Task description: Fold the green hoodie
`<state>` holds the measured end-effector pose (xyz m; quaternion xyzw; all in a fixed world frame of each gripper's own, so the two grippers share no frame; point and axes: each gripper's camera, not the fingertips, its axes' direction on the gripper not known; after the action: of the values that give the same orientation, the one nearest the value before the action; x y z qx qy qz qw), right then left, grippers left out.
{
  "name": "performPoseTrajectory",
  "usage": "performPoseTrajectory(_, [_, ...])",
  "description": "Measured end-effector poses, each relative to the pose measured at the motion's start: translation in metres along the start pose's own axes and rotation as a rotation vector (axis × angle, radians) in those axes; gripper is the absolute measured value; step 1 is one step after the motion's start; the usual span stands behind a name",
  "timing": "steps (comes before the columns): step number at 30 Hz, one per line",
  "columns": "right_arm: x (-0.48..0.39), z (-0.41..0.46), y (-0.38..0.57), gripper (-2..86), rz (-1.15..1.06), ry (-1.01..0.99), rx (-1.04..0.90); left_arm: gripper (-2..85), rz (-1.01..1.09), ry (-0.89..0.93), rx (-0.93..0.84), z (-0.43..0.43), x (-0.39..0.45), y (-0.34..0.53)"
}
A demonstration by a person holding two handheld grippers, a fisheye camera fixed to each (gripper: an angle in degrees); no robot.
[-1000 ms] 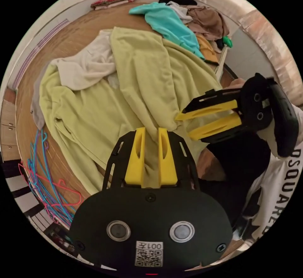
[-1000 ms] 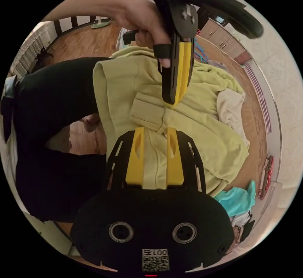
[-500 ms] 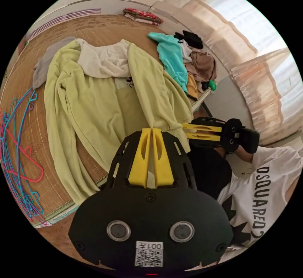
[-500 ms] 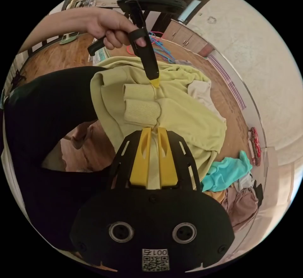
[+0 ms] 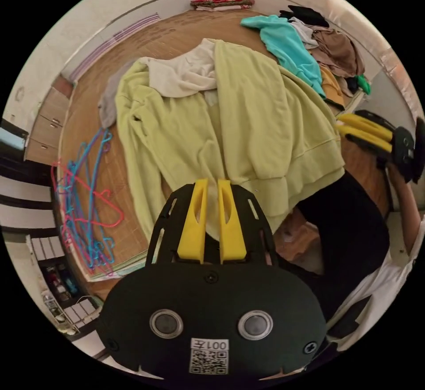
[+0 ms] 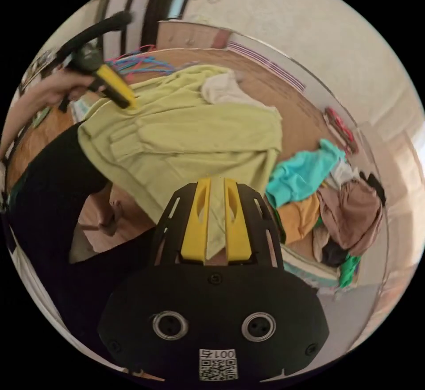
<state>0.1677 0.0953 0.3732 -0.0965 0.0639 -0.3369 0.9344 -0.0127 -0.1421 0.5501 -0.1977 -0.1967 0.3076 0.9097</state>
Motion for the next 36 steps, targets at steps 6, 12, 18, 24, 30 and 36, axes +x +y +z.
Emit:
performPoseTrajectory(6, [0.053,0.047,0.076,13.1,0.204,-0.155,-0.106,5.4,0.045,0.055,0.089,-0.044,0.044,0.007])
performPoseTrajectory(12, [0.054,0.046,0.113,4.1,0.310,-0.205,-0.043,6.7,0.082,0.039,-0.055,-0.029,0.079,0.020])
performPoseTrajectory(18, [0.076,0.021,0.144,2.3,0.333,-0.139,-0.010,8.5,0.153,0.037,-0.064,-0.059,0.100,0.040])
performPoseTrajectory(24, [0.070,0.003,0.163,3.6,0.290,-0.154,0.047,10.7,0.262,0.042,-0.027,-0.089,0.151,0.038])
performPoseTrajectory(30, [-0.003,0.000,0.159,12.7,0.022,-0.137,-0.033,12.2,0.407,-0.134,-0.183,-0.058,0.215,0.034])
performPoseTrajectory(36, [-0.040,0.024,0.157,10.9,-0.058,0.076,-0.135,9.5,0.440,-0.365,-0.193,-0.030,0.254,0.041])
